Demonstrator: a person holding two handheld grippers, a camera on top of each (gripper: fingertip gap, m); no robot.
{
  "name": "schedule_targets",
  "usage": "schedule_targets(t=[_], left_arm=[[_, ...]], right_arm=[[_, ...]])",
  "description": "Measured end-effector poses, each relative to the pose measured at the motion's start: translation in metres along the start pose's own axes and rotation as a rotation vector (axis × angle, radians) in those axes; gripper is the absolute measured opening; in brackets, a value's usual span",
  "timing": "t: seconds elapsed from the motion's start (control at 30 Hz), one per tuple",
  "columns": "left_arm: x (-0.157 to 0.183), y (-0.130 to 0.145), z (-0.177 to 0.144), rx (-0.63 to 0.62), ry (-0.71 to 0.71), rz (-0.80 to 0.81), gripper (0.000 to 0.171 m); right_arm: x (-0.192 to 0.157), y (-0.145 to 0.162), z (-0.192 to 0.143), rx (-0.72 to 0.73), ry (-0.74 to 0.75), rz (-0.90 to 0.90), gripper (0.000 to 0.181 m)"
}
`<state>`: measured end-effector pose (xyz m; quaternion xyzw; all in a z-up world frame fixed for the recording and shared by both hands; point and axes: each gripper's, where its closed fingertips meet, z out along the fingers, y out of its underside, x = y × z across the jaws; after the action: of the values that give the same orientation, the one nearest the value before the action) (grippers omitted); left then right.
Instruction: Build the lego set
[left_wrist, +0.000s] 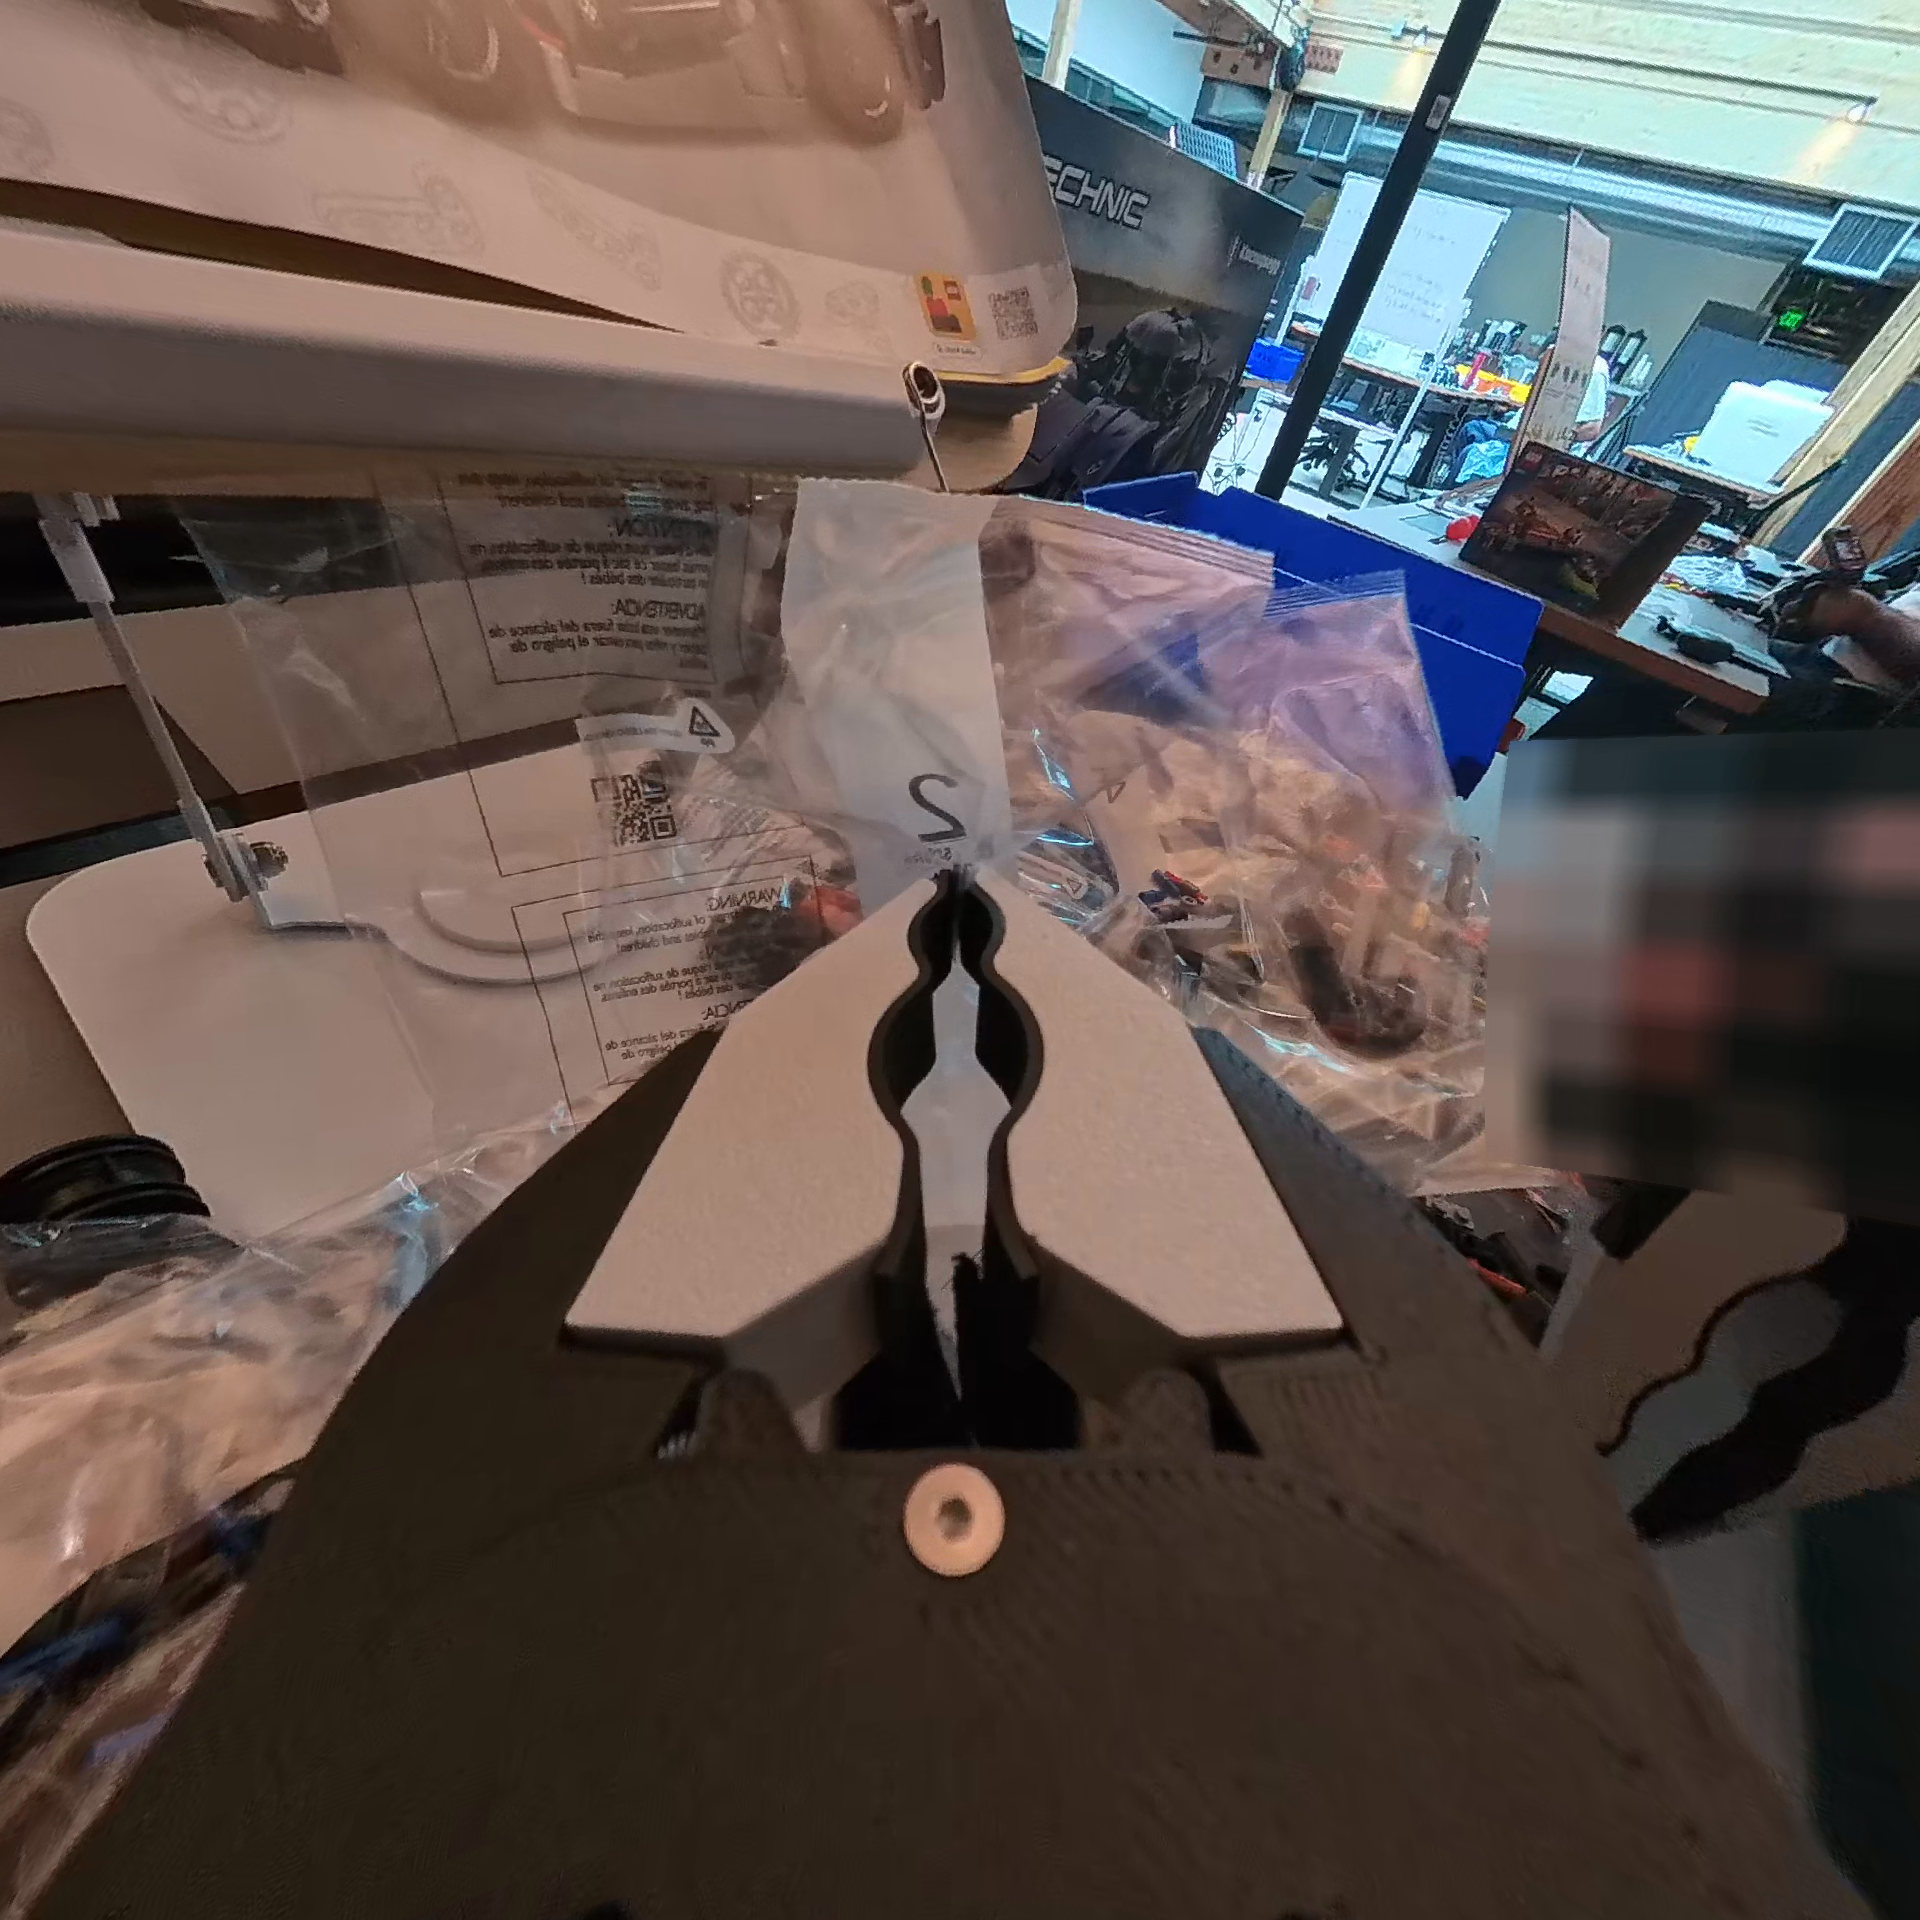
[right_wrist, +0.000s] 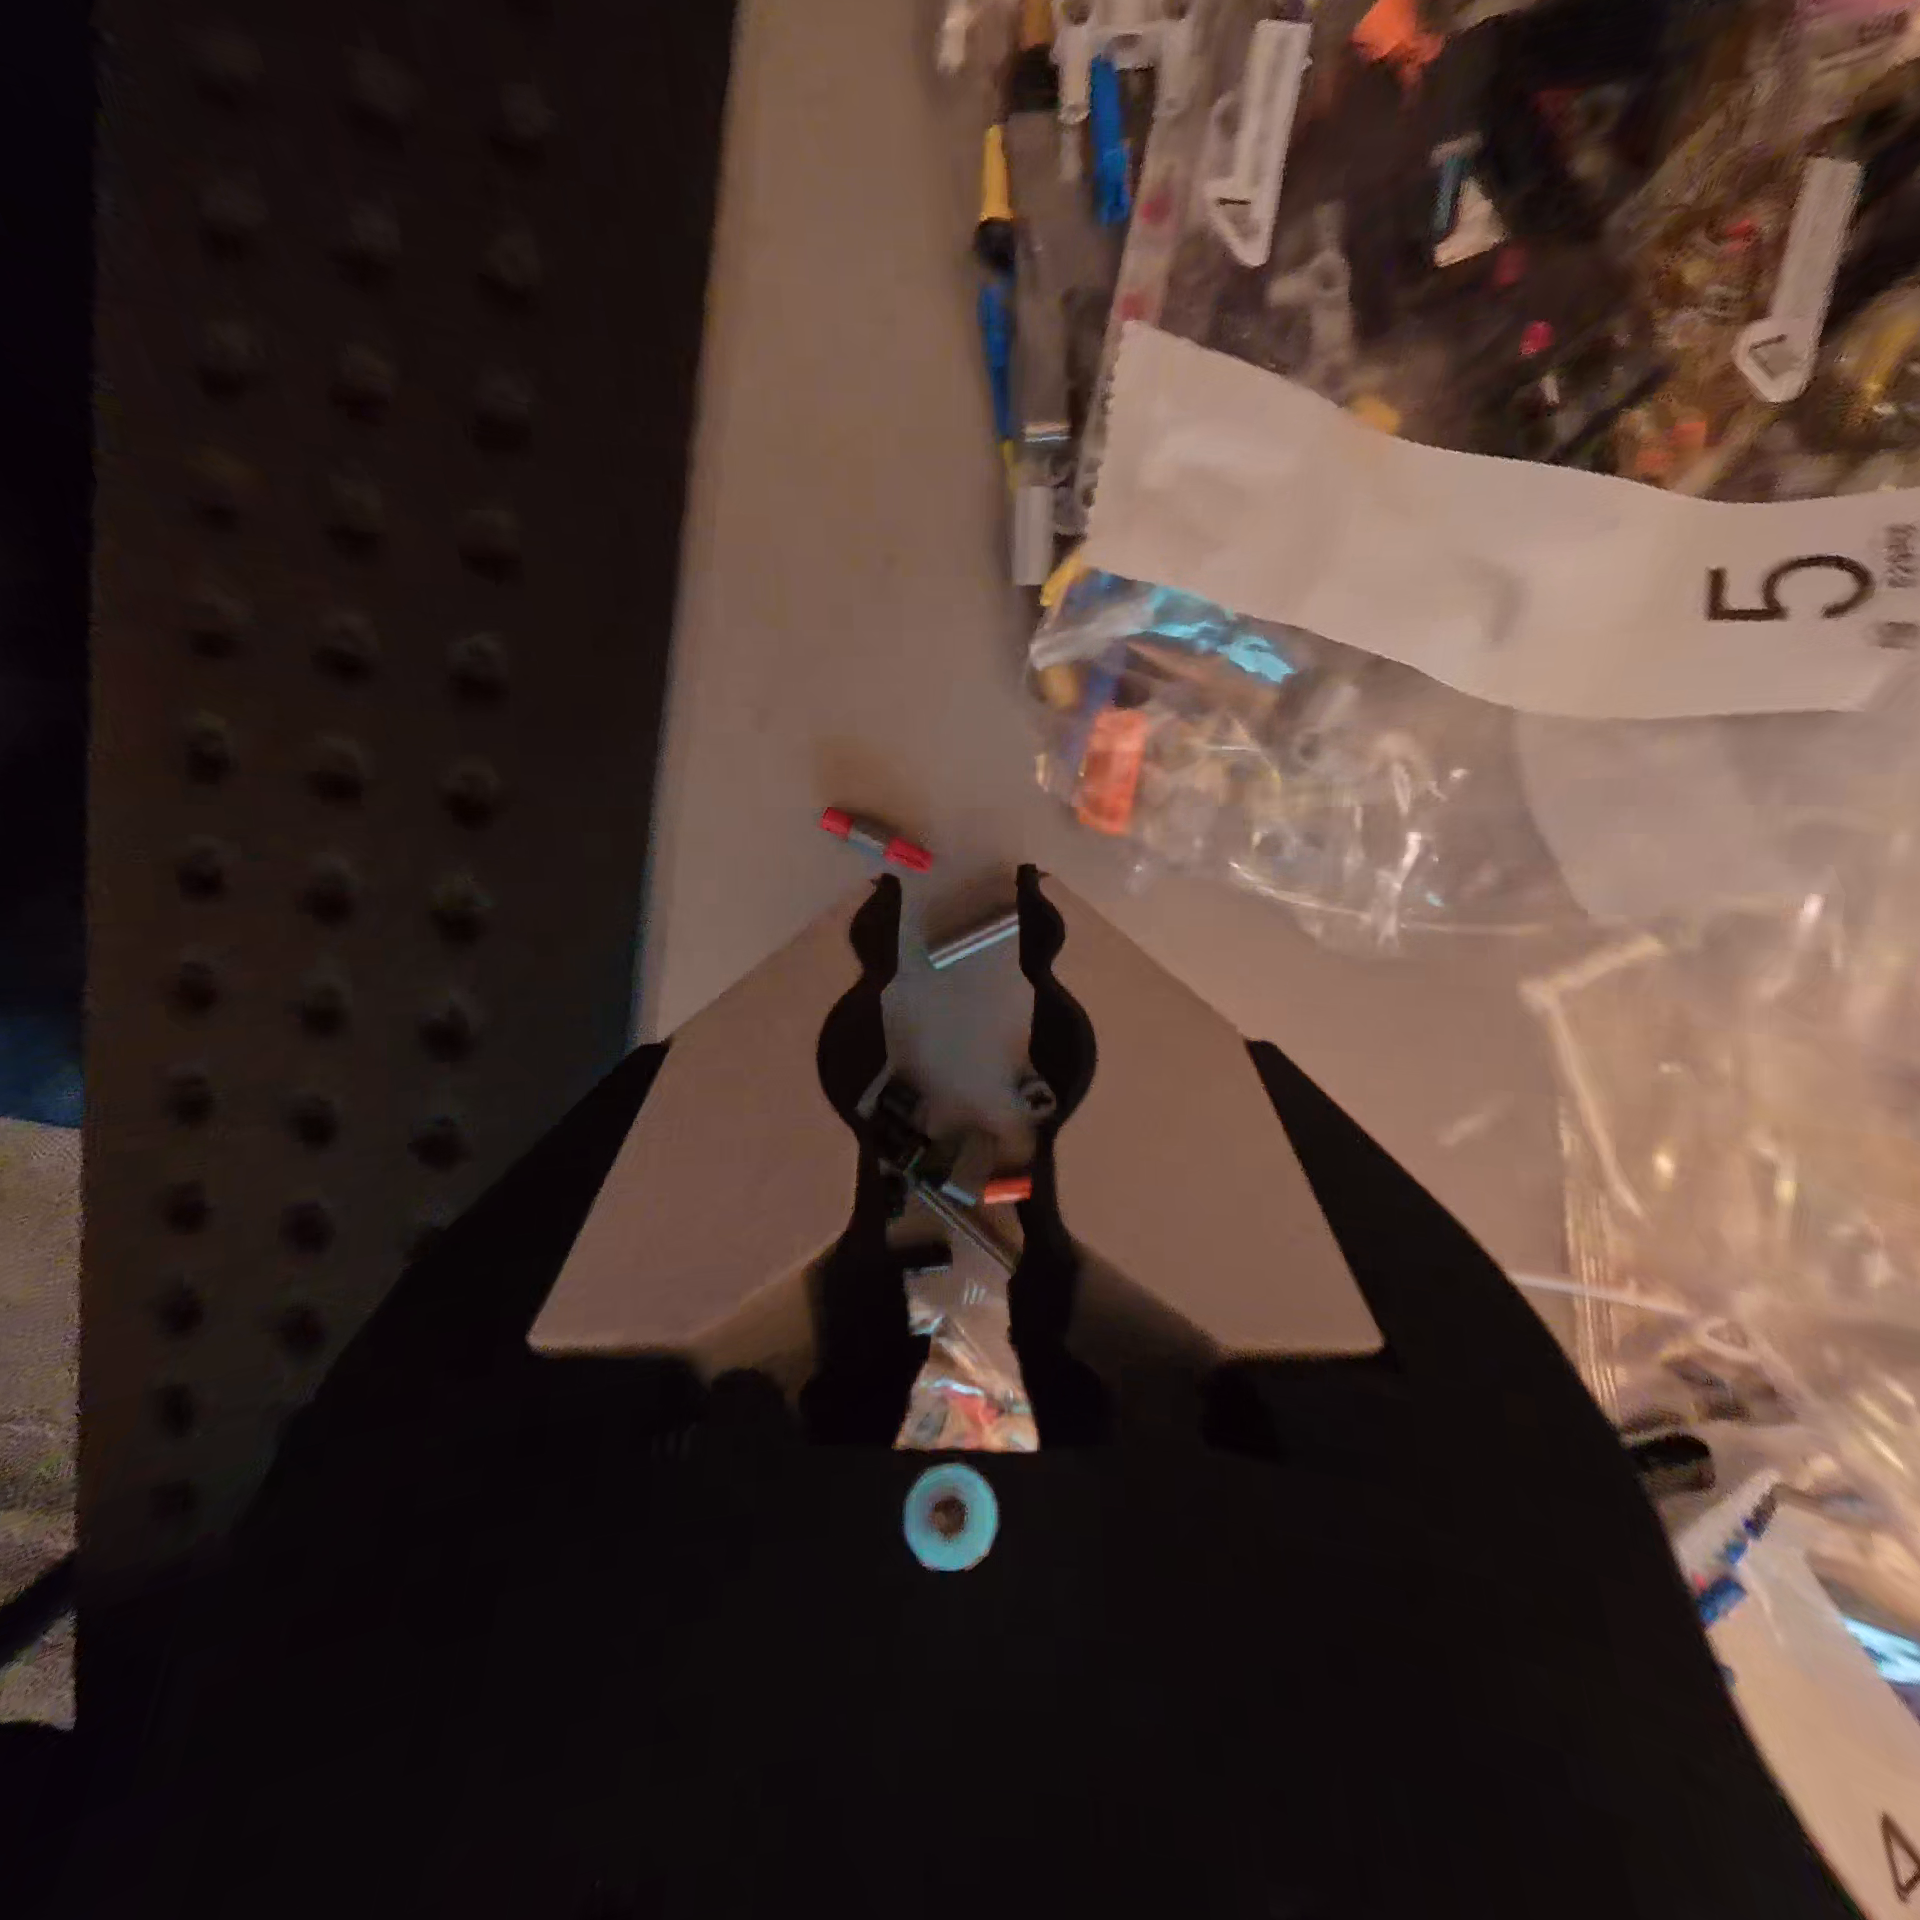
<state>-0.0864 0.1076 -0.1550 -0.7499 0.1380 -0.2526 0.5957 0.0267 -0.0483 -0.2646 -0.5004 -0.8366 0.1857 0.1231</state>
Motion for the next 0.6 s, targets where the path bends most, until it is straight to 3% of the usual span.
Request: schedule_targets(t=[0.33,0.6], left_arm=[[0.000,0.000,0.000,0.001,0.003,0.000,0.000],[0.001,-0.001,-0.001,0.003,0.003,0.001,0.000]], right_arm=[[-0.016,-0.001,0.016,-0.023,-0.077,-0.060,0.003],[-0.012,-0.005,0.014,-0.005,-0.060,-0.056,0.002]])
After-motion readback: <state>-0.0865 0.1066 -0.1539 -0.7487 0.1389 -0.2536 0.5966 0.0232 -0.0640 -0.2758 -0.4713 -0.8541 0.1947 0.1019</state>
